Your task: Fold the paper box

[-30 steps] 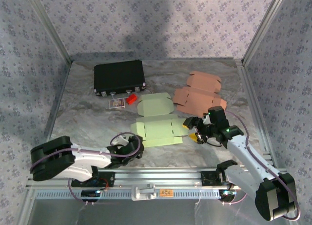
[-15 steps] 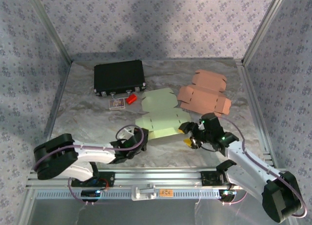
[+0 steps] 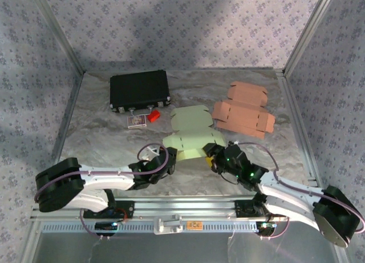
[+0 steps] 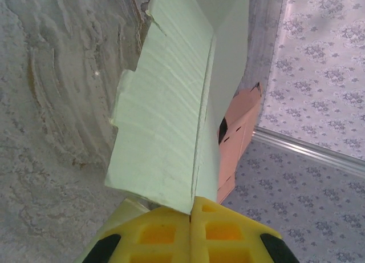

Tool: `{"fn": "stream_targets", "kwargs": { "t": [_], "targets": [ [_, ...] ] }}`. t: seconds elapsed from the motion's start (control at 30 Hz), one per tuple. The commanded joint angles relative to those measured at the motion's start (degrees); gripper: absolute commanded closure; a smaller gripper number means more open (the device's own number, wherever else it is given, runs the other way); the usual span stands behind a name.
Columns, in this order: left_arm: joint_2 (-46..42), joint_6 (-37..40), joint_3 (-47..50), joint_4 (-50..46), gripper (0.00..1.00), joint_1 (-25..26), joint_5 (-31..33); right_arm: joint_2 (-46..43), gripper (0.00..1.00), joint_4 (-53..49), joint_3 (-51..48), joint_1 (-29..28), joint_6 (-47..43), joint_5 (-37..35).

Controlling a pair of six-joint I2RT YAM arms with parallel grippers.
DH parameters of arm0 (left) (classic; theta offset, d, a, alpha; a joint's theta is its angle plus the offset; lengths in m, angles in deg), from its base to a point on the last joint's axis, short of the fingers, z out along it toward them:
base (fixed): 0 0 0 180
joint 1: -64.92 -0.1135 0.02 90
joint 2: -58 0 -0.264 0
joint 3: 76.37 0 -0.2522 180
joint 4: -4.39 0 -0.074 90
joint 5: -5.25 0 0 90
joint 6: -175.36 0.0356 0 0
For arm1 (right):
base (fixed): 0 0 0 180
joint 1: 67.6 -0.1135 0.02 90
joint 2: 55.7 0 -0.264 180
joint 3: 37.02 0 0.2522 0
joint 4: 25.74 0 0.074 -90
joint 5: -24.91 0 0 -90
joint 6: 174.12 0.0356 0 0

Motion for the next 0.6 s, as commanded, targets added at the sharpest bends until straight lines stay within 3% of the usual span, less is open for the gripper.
{"fn": "stream_targets", "kwargs": {
  "t": [0.0, 0.23, 0.57],
  "targets": [
    [-0.86, -9.28, -0.89, -1.38, 1.0, 0.59, -0.52, 3.15, 0.41, 5.5, 0.67, -0.98, 1.55, -3.63],
    [-2.4, -9.47, -0.58, -2.82, 1.0, 0.63, -0.41, 5.19, 0.43, 6.28, 0.86, -2.3, 2.6, -3.77],
    [-2.6, -9.69, -0.69, -3.2, 1.0, 0.63, -1.1, 10.05, 0.58, 11.97, 2.33, -2.52, 2.49, -3.36]
  ]
}}
